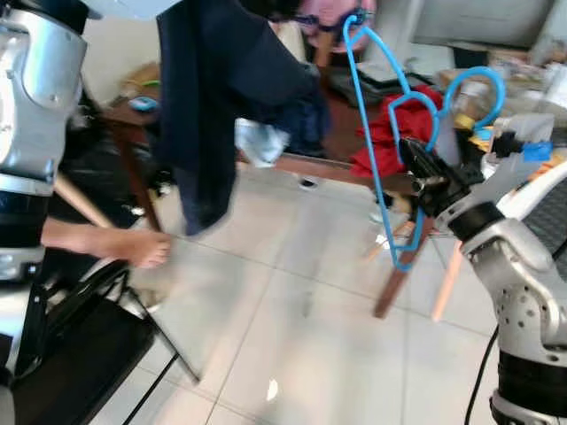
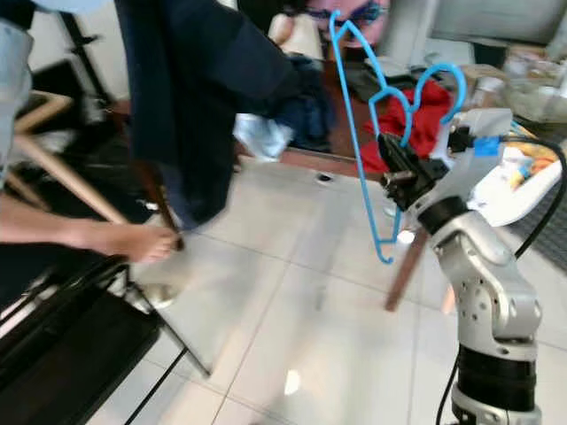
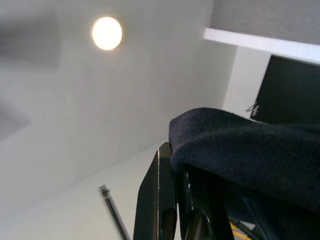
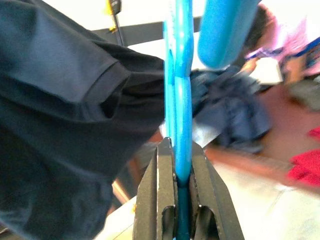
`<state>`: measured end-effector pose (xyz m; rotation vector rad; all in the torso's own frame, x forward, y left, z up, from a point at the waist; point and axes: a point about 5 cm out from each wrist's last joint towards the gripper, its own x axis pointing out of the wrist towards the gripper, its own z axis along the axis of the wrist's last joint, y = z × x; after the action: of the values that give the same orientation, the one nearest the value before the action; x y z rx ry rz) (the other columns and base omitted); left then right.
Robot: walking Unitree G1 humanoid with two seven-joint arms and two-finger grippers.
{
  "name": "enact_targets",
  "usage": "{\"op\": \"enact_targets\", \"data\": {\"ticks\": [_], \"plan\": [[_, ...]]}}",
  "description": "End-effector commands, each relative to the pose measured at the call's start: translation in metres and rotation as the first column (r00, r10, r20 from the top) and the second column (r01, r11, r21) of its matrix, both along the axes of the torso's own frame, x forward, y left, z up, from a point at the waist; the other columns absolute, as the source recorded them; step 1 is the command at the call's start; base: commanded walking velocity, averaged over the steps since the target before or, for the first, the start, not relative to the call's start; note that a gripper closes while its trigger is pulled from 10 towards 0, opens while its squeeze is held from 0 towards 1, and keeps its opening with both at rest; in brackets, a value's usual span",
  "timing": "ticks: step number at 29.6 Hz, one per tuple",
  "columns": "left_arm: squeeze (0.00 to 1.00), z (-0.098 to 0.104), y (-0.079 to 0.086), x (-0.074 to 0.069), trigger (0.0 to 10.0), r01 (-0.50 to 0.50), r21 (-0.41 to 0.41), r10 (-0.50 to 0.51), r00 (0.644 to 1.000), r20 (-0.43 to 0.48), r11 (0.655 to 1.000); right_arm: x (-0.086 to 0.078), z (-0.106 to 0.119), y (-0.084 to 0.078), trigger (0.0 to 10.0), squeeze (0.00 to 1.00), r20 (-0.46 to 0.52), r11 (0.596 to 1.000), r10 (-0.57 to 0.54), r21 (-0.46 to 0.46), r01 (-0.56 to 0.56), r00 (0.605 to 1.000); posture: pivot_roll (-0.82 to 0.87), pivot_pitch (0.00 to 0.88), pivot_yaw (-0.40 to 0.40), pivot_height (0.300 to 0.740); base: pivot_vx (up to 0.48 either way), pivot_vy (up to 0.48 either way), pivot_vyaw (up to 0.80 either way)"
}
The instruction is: Hang hanger
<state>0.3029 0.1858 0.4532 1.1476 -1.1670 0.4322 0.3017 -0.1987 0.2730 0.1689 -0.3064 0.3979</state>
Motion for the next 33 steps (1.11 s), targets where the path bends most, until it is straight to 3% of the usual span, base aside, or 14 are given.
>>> {"op": "enact_targets", "data": {"ticks": [1,9,11,12,14,18,20,21,25,26,28,29,30,33], "plan": [[0.00,-0.002,-0.009,0.000,10.0,0.053,-0.019,-0.053,0.999,0.000,0.998,-0.002,0.002,0.000,10.0,0.00,0.011,1.000,0.006,-0.005,-0.006,1.000,0.07,0.082,-0.004,0.740,-0.390,0.000,0.00],[0.00,-0.059,-0.008,0.042,10.0,0.119,-0.212,-0.186,0.925,-0.331,0.970,0.003,-0.009,0.001,10.0,0.00,-0.042,0.998,-0.037,-0.046,0.035,0.998,0.06,0.082,-0.007,0.740,-0.210,0.000,0.00],[0.00,-0.099,0.000,0.063,10.0,0.065,-0.328,-0.236,0.825,-0.514,0.942,0.006,-0.015,-0.003,10.0,0.00,-0.083,0.994,-0.083,-0.074,0.077,0.993,0.06,0.083,-0.009,0.740,0.000,0.000,0.00],[0.00,-0.099,0.000,0.063,10.0,0.065,-0.328,-0.236,0.825,-0.514,0.942,0.006,-0.015,-0.003,10.0,0.00,-0.083,0.994,-0.083,-0.074,0.077,0.993,0.06,0.083,-0.009,0.740,0.000,0.000,0.00],[0.00,-0.150,0.009,0.079,10.0,-0.037,-0.374,-0.248,0.688,-0.682,0.927,0.008,-0.023,-0.008,10.0,0.00,-0.129,0.987,-0.126,-0.115,0.111,0.984,0.05,0.083,-0.010,0.740,0.000,0.000,-0.40],[0.00,-0.165,0.012,0.082,10.0,-0.068,-0.374,-0.245,0.647,-0.723,0.925,0.009,-0.025,-0.010,10.0,0.00,-0.142,0.985,-0.138,-0.126,0.121,0.980,0.05,0.084,-0.011,0.740,0.000,0.000,-0.80],[0.00,-0.198,0.023,0.085,10.0,-0.150,-0.458,-0.308,0.558,-0.771,0.876,0.009,-0.032,-0.015,10.0,0.00,-0.175,0.977,-0.170,-0.157,0.143,0.970,0.03,0.082,-0.015,0.740,0.000,0.000,-0.80],[0.00,-0.198,0.023,0.085,10.0,-0.150,-0.458,-0.308,0.558,-0.771,0.876,0.009,-0.032,-0.015,10.0,0.00,-0.175,0.977,-0.170,-0.157,0.143,0.970,0.03,0.082,-0.015,0.740,0.000,0.000,-0.80],[0.00,-0.229,0.034,0.085,10.0,-0.247,-0.566,-0.413,0.472,-0.779,0.786,0.010,-0.042,-0.020,10.0,0.00,-0.219,0.963,-0.213,-0.211,0.167,0.952,0.03,0.082,-0.016,0.740,0.000,0.000,-0.80],[0.00,-0.241,0.038,0.084,10.0,-0.299,-0.642,-0.498,0.434,-0.751,0.706,0.010,-0.048,-0.022,10.0,0.00,-0.248,0.956,-0.232,-0.237,0.173,0.940,0.03,0.082,-0.018,0.740,0.000,0.000,-0.80],[0.00,-0.241,0.038,0.084,10.0,-0.299,-0.642,-0.498,0.434,-0.751,0.706,0.010,-0.048,-0.022,10.0,0.00,-0.248,0.956,-0.232,-0.237,0.173,0.940,0.03,0.082,-0.018,0.740,0.000,0.000,-0.80],[0.00,-0.258,0.033,0.083,10.0,-0.352,-0.785,-0.706,0.349,-0.616,0.511,0.010,-0.060,-0.022,10.0,0.00,-0.297,0.944,-0.254,-0.283,0.169,0.921,0.03,0.079,-0.020,0.740,0.000,0.000,-0.80],[0.00,-0.258,0.033,0.083,10.0,-0.352,-0.785,-0.706,0.349,-0.616,0.511,0.010,-0.060,-0.022,10.0,0.00,-0.297,0.944,-0.254,-0.283,0.169,0.921,0.03,0.079,-0.020,0.740,0.000,0.000,-0.80],[0.00,-0.261,0.022,0.083,10.0,-0.332,-0.856,-0.829,0.271,-0.489,0.397,0.009,-0.065,-0.020,10.0,0.00,-0.325,0.940,-0.253,-0.306,0.152,0.911,0.03,0.079,-0.022,0.740,0.000,0.000,-0.80]]}}
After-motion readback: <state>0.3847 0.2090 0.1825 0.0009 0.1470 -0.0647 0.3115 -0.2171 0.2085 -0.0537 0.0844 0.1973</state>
